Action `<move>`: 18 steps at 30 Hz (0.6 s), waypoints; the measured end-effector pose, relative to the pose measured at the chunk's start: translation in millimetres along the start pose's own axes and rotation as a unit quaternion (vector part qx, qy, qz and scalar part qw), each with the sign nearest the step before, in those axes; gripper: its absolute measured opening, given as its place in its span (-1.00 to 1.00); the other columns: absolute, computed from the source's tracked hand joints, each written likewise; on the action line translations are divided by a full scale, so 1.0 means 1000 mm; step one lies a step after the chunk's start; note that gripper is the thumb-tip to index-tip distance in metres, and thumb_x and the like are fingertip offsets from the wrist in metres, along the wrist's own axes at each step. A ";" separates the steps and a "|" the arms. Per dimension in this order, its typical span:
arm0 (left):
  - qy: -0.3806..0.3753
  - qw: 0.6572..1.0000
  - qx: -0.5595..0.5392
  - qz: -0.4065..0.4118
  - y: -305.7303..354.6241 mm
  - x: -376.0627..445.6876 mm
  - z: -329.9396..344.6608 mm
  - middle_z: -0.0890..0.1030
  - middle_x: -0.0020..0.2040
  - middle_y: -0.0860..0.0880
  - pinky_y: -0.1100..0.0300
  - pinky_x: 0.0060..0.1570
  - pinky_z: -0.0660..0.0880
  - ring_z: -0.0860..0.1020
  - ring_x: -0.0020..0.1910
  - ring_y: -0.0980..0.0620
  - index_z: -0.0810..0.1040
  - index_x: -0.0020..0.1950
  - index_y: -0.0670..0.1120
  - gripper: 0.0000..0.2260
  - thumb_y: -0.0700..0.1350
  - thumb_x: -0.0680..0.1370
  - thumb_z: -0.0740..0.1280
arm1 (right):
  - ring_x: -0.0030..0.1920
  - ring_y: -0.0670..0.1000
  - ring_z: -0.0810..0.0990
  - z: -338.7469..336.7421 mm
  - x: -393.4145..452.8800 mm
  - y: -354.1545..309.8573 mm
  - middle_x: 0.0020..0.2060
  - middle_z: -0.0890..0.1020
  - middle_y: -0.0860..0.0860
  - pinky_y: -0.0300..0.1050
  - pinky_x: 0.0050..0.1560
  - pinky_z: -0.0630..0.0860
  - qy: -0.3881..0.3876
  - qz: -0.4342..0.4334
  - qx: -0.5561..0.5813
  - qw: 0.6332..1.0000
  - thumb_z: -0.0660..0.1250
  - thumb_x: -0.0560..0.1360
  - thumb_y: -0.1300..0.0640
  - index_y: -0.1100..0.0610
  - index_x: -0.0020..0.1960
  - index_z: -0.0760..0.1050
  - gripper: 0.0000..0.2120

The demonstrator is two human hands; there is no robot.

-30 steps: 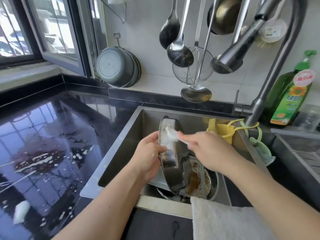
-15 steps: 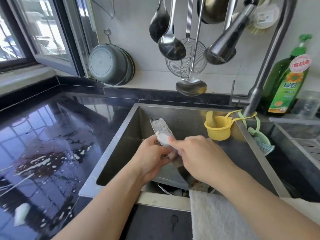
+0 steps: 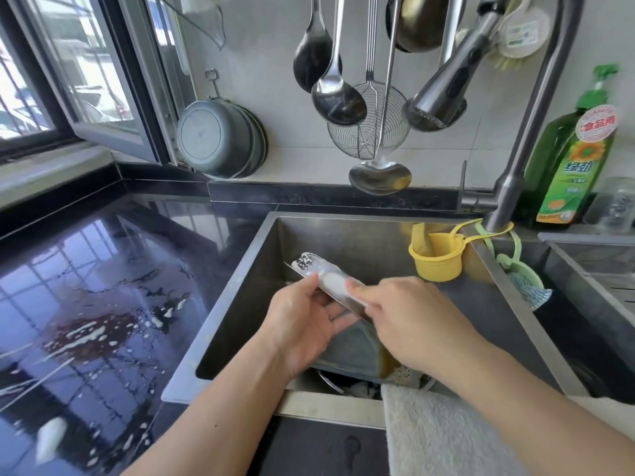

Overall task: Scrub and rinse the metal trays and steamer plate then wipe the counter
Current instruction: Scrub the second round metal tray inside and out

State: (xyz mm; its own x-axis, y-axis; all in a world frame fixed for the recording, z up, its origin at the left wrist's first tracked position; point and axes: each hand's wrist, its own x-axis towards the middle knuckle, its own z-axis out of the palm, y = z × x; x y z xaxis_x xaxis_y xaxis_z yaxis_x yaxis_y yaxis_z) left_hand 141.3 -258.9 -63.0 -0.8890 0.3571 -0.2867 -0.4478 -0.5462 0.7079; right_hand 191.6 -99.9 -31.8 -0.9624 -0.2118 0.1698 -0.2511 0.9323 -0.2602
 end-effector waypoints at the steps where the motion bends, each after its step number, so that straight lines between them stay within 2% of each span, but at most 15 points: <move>1: 0.003 1.000 0.007 0.002 -0.001 0.001 0.000 0.65 0.24 -0.33 -0.15 0.12 0.65 0.64 0.23 -0.31 0.46 0.43 -0.33 -0.58 -0.05 0.77 0.06 | -0.01 0.12 0.56 0.002 0.000 -0.001 -0.17 0.36 -0.16 -0.03 -0.17 0.45 0.002 -0.005 -0.001 1.000 0.16 0.65 0.05 -0.33 0.52 0.24 -0.50; 5: 0.005 1.000 -0.003 0.015 0.000 -0.001 0.001 0.66 0.23 -0.32 -0.17 0.18 0.62 0.65 0.23 -0.31 0.47 0.43 -0.29 -0.60 -0.08 0.78 0.02 | 0.01 0.14 0.57 -0.003 0.012 0.012 -0.09 0.38 -0.09 0.00 -0.18 0.47 0.036 0.042 -0.045 0.997 0.15 0.66 0.07 -0.27 0.55 0.21 -0.49; 9: 0.016 1.000 0.015 0.011 0.000 -0.001 0.000 0.65 0.21 -0.35 -0.15 0.06 0.67 0.68 0.15 -0.29 0.45 0.45 -0.35 -0.59 -0.09 0.76 0.08 | 0.01 0.11 0.57 0.003 -0.001 -0.006 -0.09 0.44 -0.12 -0.01 -0.15 0.47 0.000 -0.008 -0.008 1.000 0.16 0.66 0.05 -0.32 0.53 0.24 -0.51; 13: 0.022 0.998 -0.045 0.022 0.003 -0.001 0.000 0.65 0.25 -0.31 -0.16 0.10 0.66 0.66 0.21 -0.30 0.47 0.42 -0.30 -0.62 -0.08 0.77 0.06 | 0.00 0.11 0.58 -0.005 0.012 0.018 0.03 0.57 -0.02 0.04 -0.14 0.56 0.040 0.047 -0.037 0.997 0.15 0.67 0.05 -0.30 0.53 0.24 -0.51; 15: 0.024 0.996 -0.082 0.031 0.006 -0.001 0.000 0.63 0.28 -0.31 -0.11 0.16 0.62 0.67 0.21 -0.27 0.46 0.41 -0.32 -0.62 -0.07 0.77 0.08 | -0.05 0.09 0.59 -0.003 0.008 0.018 -0.02 0.58 -0.02 0.07 -0.12 0.59 0.028 0.031 -0.016 0.999 0.16 0.66 0.05 -0.29 0.53 0.25 -0.52; 18: 0.019 0.998 -0.066 0.003 0.005 -0.002 0.003 0.62 0.28 -0.33 -0.09 0.14 0.65 0.69 0.17 -0.25 0.45 0.42 -0.34 -0.55 0.01 0.77 0.10 | 0.04 0.15 0.60 0.006 0.004 0.001 0.09 0.61 0.01 0.04 -0.07 0.56 -0.001 0.002 0.014 1.000 0.18 0.65 0.03 -0.35 0.50 0.26 -0.51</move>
State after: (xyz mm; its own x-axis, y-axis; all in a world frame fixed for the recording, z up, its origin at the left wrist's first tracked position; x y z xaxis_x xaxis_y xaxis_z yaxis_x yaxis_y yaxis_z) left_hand 141.3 -260.7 -56.7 -0.8934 0.3265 -0.3087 -0.4493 -0.6444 0.6188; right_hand 187.3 -101.7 -37.5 -0.9638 -0.2078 0.1673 -0.2493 0.9248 -0.2874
